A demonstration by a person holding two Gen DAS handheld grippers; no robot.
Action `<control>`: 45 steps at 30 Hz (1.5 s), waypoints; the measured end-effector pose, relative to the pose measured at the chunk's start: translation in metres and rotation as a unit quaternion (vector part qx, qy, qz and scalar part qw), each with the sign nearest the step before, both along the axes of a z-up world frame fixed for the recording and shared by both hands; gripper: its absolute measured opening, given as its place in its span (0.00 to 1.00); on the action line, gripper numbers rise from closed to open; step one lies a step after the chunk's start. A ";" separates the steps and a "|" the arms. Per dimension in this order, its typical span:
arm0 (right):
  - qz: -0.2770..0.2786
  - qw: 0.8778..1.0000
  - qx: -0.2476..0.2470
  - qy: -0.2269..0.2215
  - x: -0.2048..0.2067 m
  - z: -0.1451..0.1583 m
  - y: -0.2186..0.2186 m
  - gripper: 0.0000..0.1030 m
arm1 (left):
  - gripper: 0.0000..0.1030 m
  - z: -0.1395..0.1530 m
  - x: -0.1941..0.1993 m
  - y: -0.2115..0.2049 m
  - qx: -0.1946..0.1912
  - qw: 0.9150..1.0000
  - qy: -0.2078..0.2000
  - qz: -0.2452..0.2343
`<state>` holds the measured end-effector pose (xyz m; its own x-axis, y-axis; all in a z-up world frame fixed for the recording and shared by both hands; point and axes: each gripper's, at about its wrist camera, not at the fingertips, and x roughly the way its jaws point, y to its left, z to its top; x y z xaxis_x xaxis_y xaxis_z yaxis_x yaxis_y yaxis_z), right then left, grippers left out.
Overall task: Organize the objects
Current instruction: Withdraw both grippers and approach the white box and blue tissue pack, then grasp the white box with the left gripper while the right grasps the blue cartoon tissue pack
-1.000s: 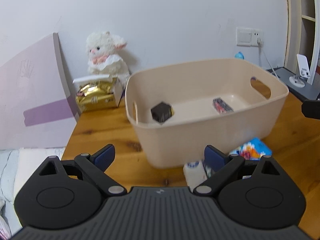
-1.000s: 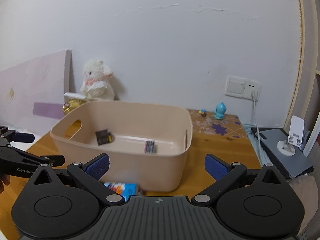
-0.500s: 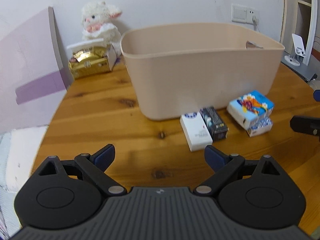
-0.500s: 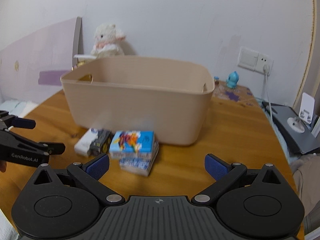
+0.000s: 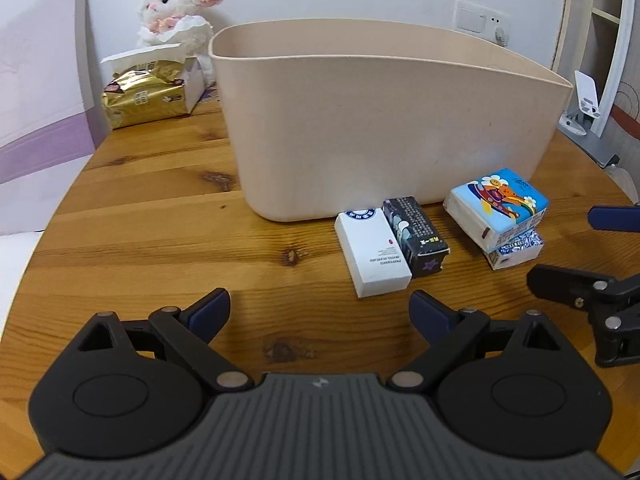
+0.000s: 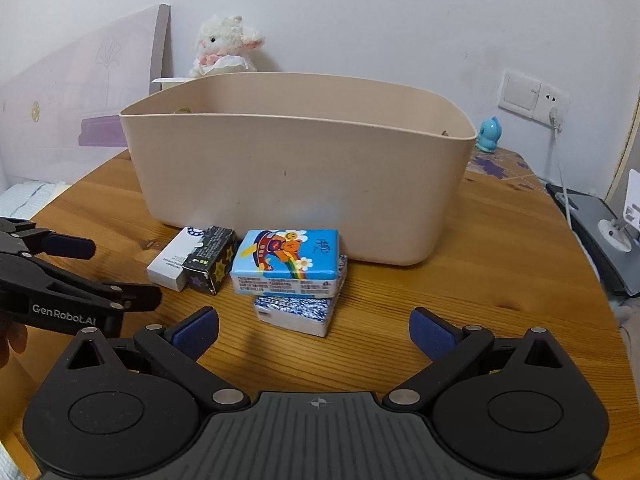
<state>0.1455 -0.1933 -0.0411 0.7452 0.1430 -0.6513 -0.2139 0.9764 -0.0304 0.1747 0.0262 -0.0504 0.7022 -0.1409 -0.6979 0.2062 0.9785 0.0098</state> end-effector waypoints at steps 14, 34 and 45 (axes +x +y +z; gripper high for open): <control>-0.007 1.000 0.009 0.008 0.024 -0.005 0.002 1.00 | 0.95 -0.007 0.023 -0.007 -0.002 1.000 -0.002 -0.025; 0.012 1.000 0.014 0.003 0.029 -0.004 0.007 0.59 | 0.41 -0.001 0.023 -0.010 -0.009 0.999 -0.016 -0.039; 0.009 1.000 0.023 0.001 0.022 -0.003 0.002 0.26 | 0.32 0.002 0.013 -0.017 0.007 0.999 -0.015 -0.048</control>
<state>0.1679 -0.1917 -0.0436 0.7414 0.1853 -0.6449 -0.2307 0.9729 0.0143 0.1875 0.0094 -0.0481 0.7058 -0.1996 -0.6797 0.2989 0.9538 0.0302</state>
